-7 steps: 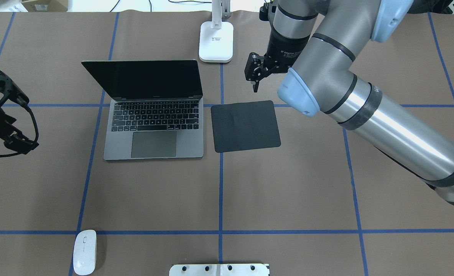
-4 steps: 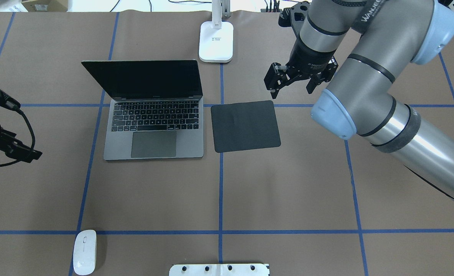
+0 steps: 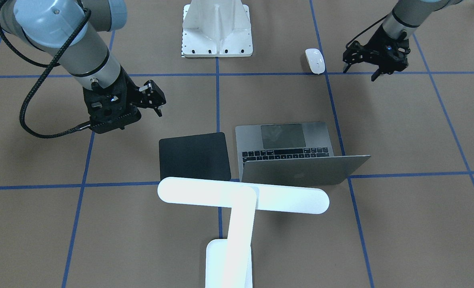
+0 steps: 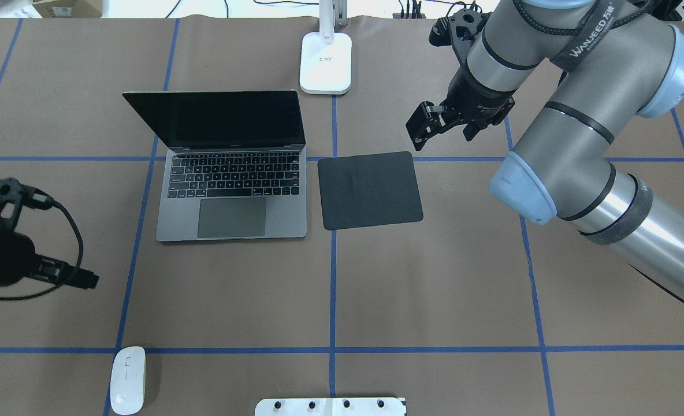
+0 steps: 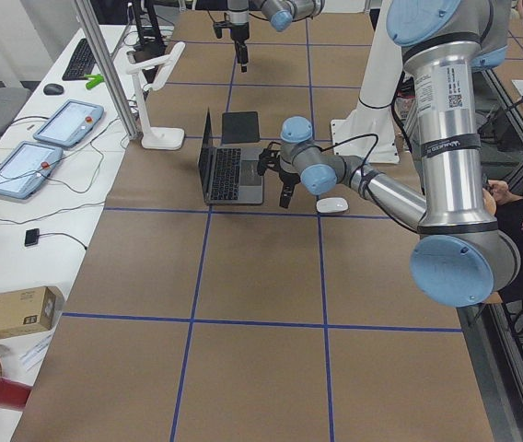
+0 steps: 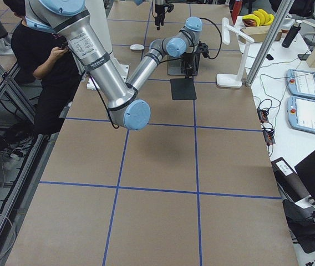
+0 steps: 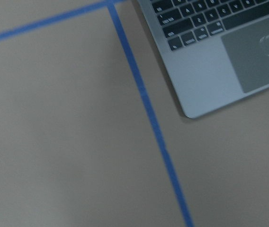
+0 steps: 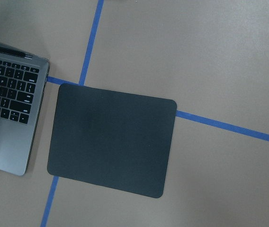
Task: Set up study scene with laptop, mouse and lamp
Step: 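Raise the right gripper while the left gripper reaches toward the white mouse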
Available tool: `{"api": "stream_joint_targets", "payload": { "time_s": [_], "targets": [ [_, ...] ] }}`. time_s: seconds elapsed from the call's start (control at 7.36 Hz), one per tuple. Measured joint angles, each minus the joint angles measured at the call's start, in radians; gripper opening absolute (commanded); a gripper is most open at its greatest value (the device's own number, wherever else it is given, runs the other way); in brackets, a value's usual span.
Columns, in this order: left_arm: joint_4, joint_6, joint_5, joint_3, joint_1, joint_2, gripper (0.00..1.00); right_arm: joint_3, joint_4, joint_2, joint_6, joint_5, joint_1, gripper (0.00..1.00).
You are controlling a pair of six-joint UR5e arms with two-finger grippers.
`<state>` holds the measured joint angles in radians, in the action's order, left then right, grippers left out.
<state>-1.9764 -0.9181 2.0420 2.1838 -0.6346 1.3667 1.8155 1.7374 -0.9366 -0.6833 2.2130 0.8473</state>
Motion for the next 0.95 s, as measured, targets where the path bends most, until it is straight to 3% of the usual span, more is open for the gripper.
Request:
{"api": "stream_joint_targets", "payload": {
  "time_s": [0.54,0.95],
  "targets": [
    [0.004,-0.255,-0.103,0.017,0.249,-0.030,1.00,0.002,-0.007,-0.001,0.027,-0.012,-0.016,1.00],
    [0.027,-0.387,-0.110,-0.005,0.308,-0.018,1.00,0.002,-0.006,-0.005,0.029,-0.027,-0.018,1.00]
  ]
}}
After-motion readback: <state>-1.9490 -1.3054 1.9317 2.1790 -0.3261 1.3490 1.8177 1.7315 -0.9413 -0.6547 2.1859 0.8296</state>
